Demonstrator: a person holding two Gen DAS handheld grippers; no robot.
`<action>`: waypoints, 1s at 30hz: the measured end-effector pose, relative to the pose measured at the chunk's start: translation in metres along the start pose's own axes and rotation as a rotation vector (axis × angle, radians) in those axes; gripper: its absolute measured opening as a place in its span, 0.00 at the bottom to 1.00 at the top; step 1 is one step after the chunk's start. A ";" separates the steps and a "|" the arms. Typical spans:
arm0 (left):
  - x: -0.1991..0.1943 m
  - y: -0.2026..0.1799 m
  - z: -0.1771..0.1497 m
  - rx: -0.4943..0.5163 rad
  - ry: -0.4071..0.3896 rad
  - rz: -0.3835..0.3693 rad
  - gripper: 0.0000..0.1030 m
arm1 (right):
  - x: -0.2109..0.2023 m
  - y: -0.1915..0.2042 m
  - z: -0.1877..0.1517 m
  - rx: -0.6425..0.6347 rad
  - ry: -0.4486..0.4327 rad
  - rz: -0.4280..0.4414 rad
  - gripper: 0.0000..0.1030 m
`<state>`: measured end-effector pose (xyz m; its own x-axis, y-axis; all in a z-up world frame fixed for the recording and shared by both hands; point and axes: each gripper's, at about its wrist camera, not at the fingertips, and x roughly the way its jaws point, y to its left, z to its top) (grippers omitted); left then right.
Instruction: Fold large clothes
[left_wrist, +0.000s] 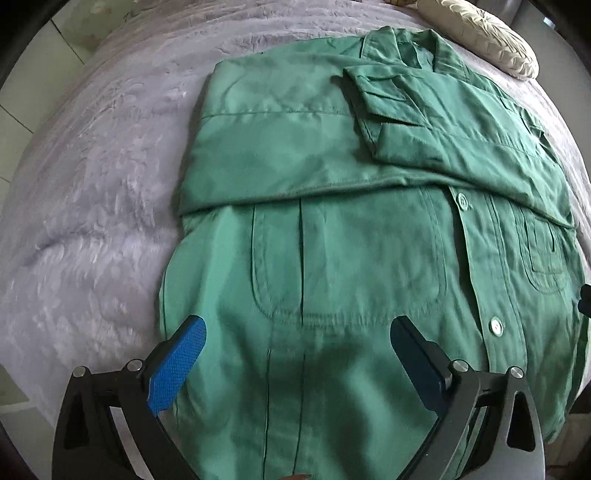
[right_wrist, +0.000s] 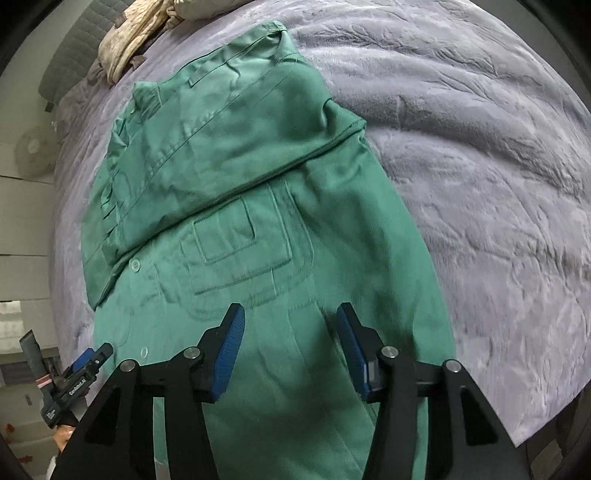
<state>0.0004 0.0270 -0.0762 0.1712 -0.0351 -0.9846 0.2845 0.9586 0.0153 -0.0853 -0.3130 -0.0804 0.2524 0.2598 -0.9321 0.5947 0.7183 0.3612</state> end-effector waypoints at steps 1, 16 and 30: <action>-0.003 -0.007 0.002 0.002 0.004 0.000 0.97 | -0.002 0.000 -0.003 -0.003 -0.001 0.003 0.61; -0.033 -0.008 -0.064 0.023 0.066 0.012 0.97 | -0.011 0.003 -0.043 -0.002 0.025 0.075 0.85; -0.046 0.016 -0.079 0.005 0.078 0.020 0.97 | -0.015 0.020 -0.059 -0.034 -0.005 0.109 0.86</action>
<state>-0.0777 0.0660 -0.0449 0.1025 0.0066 -0.9947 0.2862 0.9575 0.0358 -0.1221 -0.2638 -0.0611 0.3176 0.3346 -0.8872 0.5374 0.7074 0.4592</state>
